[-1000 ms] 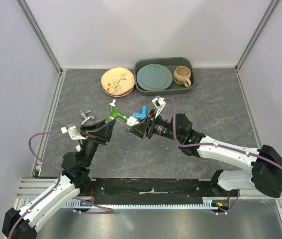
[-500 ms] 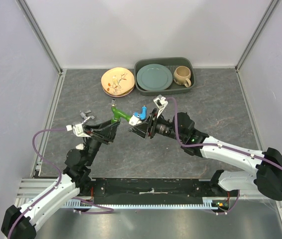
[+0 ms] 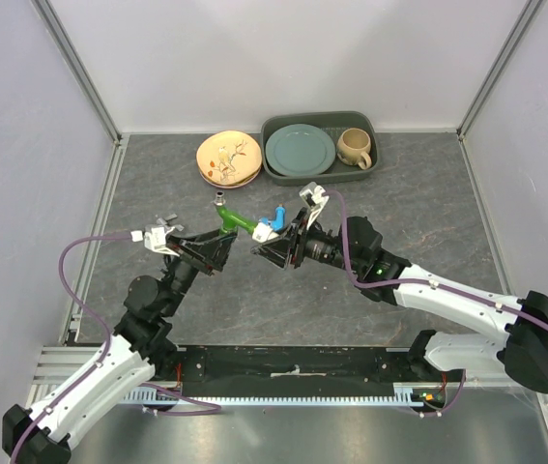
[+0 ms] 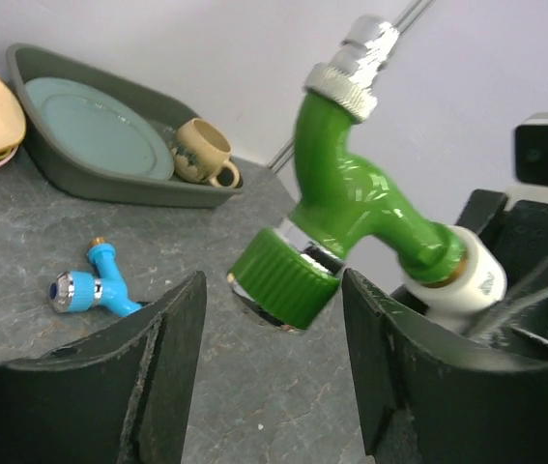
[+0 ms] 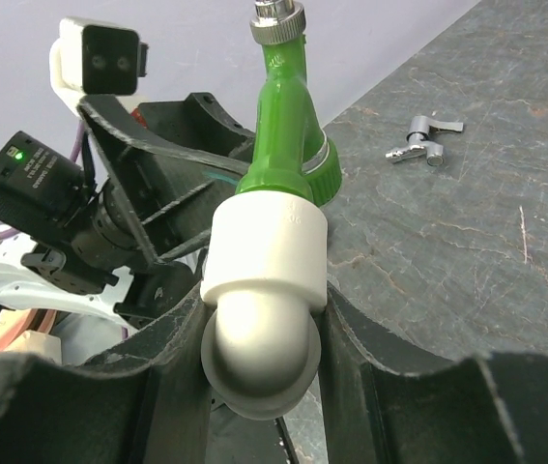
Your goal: Install the water faucets
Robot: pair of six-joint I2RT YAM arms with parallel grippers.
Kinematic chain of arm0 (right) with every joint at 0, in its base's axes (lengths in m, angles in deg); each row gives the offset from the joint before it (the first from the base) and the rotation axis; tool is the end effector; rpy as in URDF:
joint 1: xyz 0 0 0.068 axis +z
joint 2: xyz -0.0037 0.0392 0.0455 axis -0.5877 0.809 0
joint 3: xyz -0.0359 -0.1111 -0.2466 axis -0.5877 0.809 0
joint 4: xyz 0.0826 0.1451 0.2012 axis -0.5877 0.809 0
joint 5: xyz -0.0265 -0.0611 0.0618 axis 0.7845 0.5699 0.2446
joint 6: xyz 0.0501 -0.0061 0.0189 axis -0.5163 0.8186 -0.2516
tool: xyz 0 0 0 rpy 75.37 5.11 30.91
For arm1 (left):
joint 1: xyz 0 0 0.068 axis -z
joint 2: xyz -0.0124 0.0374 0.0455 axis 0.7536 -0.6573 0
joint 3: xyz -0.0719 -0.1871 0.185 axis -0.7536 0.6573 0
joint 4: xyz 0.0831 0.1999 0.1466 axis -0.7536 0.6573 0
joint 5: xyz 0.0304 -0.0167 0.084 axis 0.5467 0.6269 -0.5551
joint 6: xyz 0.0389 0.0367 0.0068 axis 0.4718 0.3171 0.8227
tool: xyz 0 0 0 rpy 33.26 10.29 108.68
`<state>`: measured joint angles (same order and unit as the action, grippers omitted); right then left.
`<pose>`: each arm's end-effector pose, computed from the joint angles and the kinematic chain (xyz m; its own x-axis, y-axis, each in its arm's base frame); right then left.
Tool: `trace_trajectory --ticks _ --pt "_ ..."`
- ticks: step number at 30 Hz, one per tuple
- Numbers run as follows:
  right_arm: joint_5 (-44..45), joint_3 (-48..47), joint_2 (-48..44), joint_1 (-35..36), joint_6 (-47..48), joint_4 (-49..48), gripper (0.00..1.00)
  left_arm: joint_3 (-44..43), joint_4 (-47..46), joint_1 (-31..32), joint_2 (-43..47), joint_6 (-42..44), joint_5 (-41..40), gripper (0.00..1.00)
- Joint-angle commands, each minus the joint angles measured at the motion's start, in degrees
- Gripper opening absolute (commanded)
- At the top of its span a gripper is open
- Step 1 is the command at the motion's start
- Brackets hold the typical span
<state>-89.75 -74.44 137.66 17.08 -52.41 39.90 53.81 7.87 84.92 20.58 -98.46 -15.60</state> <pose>0.1609 0.2295 0.3162 -0.4884 0.2146 -0.8458 -0.7871 0.3101 0.5332 0.1129 -0.0765 0.2593 -0.1433 -0.6711 -0.7274 0.5107 0.5793 -0.6352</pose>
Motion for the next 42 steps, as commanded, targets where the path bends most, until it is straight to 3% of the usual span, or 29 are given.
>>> trace_trajectory --ticks 1,5,6,10,13,16,20,23,27,34,38,42 --pt "-2.5 -3.0 -2.3 0.1 2.0 -3.8 0.00 -2.0 2.0 -0.3 -2.9 0.4 0.3 0.63" --pt "-3.1 -2.1 -3.6 0.1 2.8 -4.3 0.00 -2.8 1.6 -0.3 -6.2 0.4 0.6 0.52" --pt "-3.2 -2.0 -3.8 0.1 3.2 -4.3 0.00 -2.9 1.3 -0.3 -7.4 0.3 0.6 0.44" --pt "-4.3 -1.8 -4.7 0.0 4.5 -3.7 0.00 -3.5 0.1 -0.4 -8.7 0.7 0.3 0.27" --pt "-6.1 -1.5 -4.6 0.2 4.5 -4.3 0.00 -4.0 -2.0 -0.5 -10.1 1.0 0.1 0.24" --pt "-7.1 -1.1 -4.7 0.1 3.8 -5.7 0.00 -3.4 -4.9 -0.6 -11.7 -0.1 0.7 0.26" --pt "-8.4 0.1 -3.6 0.1 0.3 -9.5 0.00 -1.9 -15.4 -0.6 -14.3 -2.0 1.7 0.34" --pt "-9.7 0.8 -1.8 0.1 -2.0 -14.2 0.00 -2.1 -18.8 -0.6 -16.6 -2.9 3.4 0.48" --pt "-6.8 0.9 -2.8 0.1 0.7 -10.9 0.00 -4.0 -15.0 -0.6 -15.7 -2.5 5.5 0.60" --pt "-0.1 0.8 -4.6 0.1 4.3 -5.4 0.00 -7.1 -1.0 -0.6 -11.8 0.9 2.1 0.63" --pt "2.2 0.4 -4.7 0.2 5.3 -3.6 0.00 -8.4 2.9 -0.6 -10.8 1.9 4.4 0.72" --pt "3.5 0.2 -5.6 0.1 6.5 -2.3 0.00 -10.1 9.3 -0.6 -9.1 2.2 5.2 0.70"
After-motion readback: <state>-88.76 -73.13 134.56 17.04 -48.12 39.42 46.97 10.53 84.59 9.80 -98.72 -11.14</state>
